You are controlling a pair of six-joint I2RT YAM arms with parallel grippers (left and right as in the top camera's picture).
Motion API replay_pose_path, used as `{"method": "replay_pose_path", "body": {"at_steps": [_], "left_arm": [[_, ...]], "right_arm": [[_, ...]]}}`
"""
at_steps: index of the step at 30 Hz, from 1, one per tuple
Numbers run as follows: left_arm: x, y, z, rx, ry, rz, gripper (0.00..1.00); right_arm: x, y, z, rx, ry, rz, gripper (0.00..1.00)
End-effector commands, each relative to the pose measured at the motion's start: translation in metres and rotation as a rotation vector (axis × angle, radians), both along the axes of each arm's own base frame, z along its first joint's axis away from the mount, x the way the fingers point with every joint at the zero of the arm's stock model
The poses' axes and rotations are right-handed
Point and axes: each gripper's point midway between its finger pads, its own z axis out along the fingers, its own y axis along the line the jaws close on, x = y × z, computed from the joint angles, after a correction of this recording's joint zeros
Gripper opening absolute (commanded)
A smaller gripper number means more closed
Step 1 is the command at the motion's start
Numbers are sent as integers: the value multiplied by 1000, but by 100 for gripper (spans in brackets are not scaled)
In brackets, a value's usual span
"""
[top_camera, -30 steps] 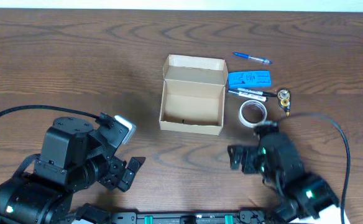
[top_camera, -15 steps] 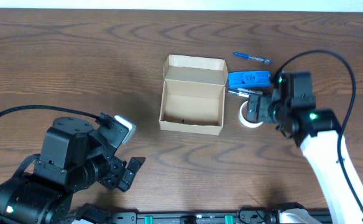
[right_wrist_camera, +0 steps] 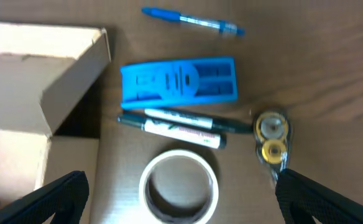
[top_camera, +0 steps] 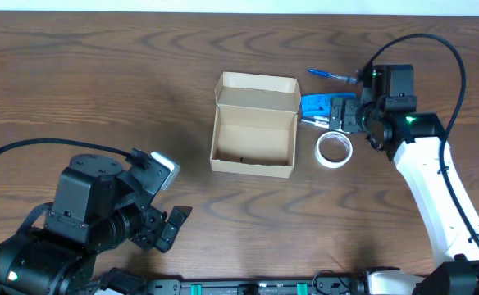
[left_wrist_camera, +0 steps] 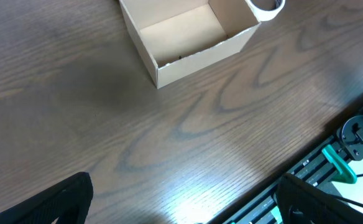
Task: Pack container
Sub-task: 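Move the right gripper up to the blue eraser, then grasp the blue magnetic eraser with the right gripper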
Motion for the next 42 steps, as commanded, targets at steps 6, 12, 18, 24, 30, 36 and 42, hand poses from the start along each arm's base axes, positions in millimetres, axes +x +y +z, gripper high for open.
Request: {"method": "replay_pose_path", "body": {"at_steps": [6, 12, 18, 24, 30, 36, 42], "left_arm": [[-1, -1, 3, -8, -4, -13, 95], [-1, -1, 3, -8, -4, -13, 95], [-1, -1, 3, -8, -4, -13, 95], [-1, -1, 3, -7, -4, -13, 95], [-1, -2, 3, -7, -4, -13, 95], [-1, -1, 3, -7, -4, -13, 95], [-1, -1, 3, -7, -4, -13, 95]], "right_arm": [[17, 3, 14, -130, -66, 239, 99], [42, -13, 6, -170, 40, 359, 99], [71, -16, 4, -247, 88, 593, 99], [96, -15, -7, -270, 115, 759, 99], [106, -13, -31, -280, 204, 924, 99], [114, -17, -57, -250, 224, 980, 99], [115, -17, -67, -278, 224, 1057, 99]]}}
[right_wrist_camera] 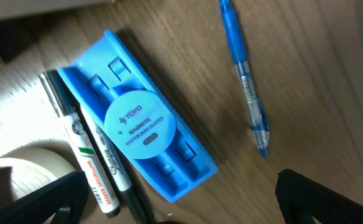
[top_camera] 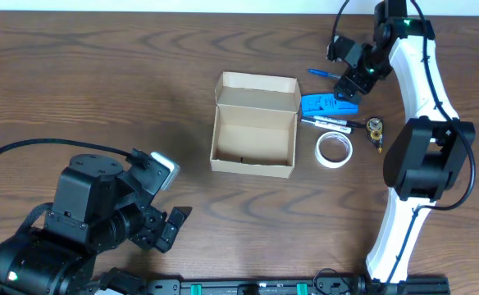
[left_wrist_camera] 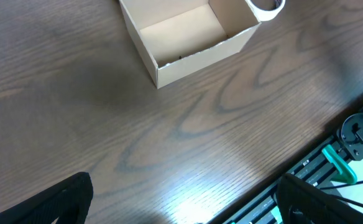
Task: Pack container
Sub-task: 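Grasp the blue magnetic eraser with the right gripper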
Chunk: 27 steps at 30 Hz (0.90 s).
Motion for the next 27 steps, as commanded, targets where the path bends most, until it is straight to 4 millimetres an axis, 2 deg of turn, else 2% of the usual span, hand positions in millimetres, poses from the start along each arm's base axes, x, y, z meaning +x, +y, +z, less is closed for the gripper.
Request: {"method": "replay_pose_path", "body": {"at_steps": [1, 10, 27], "left_arm": [[-1, -1, 3, -7, -4, -13, 95], [-1, -1, 3, -7, -4, -13, 96], [-1, -1, 3, -7, -4, -13, 95]], "right_arm": [[7, 1, 6, 3, -44, 93, 99], [1, 20, -6, -12, -29, 257, 99], [-3, 27, -65, -10, 56, 372, 97]]}}
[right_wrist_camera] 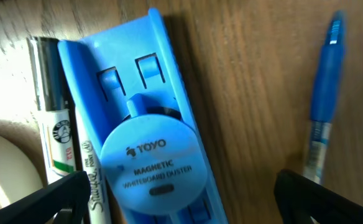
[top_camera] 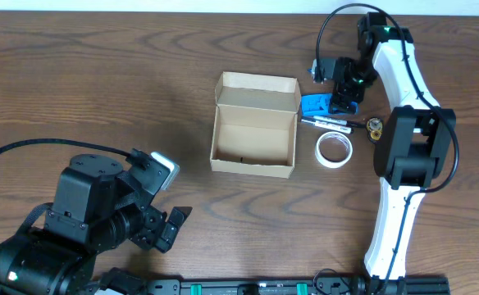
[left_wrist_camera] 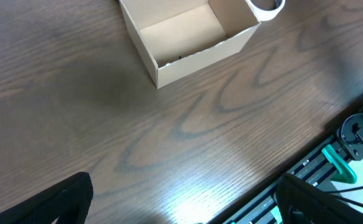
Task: Pack container
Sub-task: 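Grasp the blue magnetic eraser with the right gripper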
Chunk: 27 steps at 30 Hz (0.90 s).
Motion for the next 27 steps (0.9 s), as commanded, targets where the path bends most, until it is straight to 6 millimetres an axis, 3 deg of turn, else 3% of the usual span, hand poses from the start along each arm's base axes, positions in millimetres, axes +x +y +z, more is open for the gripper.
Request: {"method": "replay_pose_path", "body": {"at_steps": [1, 12, 27], "left_arm": [[-1, -1, 3, -7, -4, -13, 95], [-1, -2, 3, -7, -4, -13, 95], [-1, -2, 3, -7, -4, -13, 95]], "right_arm": [[2, 9, -9, 7, 2, 47, 96], [4, 13, -34, 6, 23, 58, 91], [3, 21, -37, 6, 24, 74, 69]]}}
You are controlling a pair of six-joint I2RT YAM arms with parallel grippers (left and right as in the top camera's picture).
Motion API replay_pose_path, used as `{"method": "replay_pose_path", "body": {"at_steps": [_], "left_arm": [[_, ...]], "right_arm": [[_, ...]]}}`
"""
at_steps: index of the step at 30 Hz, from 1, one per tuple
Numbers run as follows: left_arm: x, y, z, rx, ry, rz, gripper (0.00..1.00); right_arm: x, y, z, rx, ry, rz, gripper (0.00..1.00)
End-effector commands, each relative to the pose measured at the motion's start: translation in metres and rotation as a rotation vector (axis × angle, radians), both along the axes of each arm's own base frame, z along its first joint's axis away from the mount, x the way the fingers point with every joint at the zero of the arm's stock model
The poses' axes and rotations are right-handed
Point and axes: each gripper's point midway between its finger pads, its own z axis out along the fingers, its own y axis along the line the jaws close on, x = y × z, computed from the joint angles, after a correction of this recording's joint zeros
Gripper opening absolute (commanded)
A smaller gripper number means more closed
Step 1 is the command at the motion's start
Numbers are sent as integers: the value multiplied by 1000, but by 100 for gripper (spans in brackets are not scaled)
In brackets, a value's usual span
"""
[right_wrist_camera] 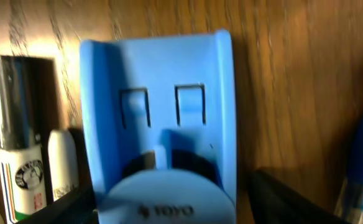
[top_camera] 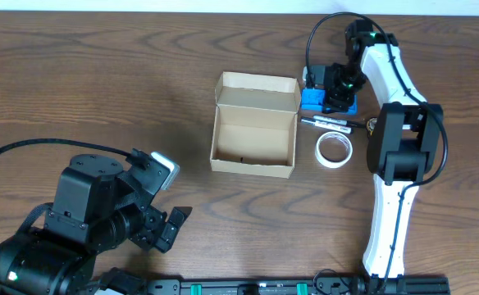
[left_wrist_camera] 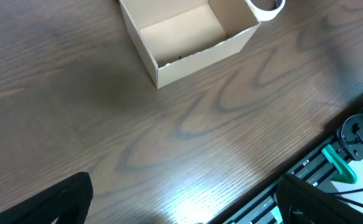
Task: Pack container
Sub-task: 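Grasp the blue magnetic eraser with the right gripper, then carry the eraser left and lower it into the box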
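The open cardboard box (top_camera: 254, 124) stands mid-table, also in the left wrist view (left_wrist_camera: 188, 38). Right of it lies a blue magnetic duster (top_camera: 321, 100), filling the right wrist view (right_wrist_camera: 160, 106). My right gripper (top_camera: 339, 87) is low over the duster, open, with a finger on each side of it (right_wrist_camera: 172, 208); the fingers are close to its sides and contact is not visible. Two markers (top_camera: 330, 123) and a white tape roll (top_camera: 335, 148) lie just in front of the duster. My left gripper (left_wrist_camera: 181, 211) hangs open and empty above bare table at the near left.
A blue pen lies just beside the duster, mostly hidden by the arm in the overhead view. A small gold-coloured item (top_camera: 376, 125) sits right of the markers. The table's front edge and a rail (left_wrist_camera: 330, 155) run along the near side.
My right gripper has come lower and closer over the blue duster, which now sits between its fingers, and the fingers stand a little narrower. The left arm has not moved.
My right gripper first hovered open above the tape roll, markers and duster. It then stood at the back by the blue pen, turned, and was later nearer the duster. Now it straddles the duster. No item has shifted, the box holds nothing, and the left arm stayed put.
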Motion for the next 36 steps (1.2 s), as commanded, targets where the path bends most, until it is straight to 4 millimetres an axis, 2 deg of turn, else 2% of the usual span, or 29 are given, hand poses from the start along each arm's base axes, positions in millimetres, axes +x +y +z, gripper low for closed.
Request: {"method": "replay_pose_path", "body": {"at_steps": [1, 3, 7, 26, 29, 36], "left_arm": [[-1, -1, 3, -7, -4, -13, 95], [-1, -1, 3, -7, -4, -13, 95], [-1, -1, 3, -7, -4, -13, 95], [-1, -1, 3, -7, -4, -13, 95], [-1, -2, 3, -7, -4, -13, 95], [-1, -1, 3, -7, -4, -13, 95]], "right_arm": [[-1, 6, -11, 8, 17, 16, 67], [0, 6, -11, 8, 13, 17, 64], [1, 6, -11, 8, 11, 16, 52], [5, 5, -8, 0, 4, -39, 35], [7, 5, -1, 1, -10, -43, 35], [14, 5, 36, 9, -73, -103, 38]]}}
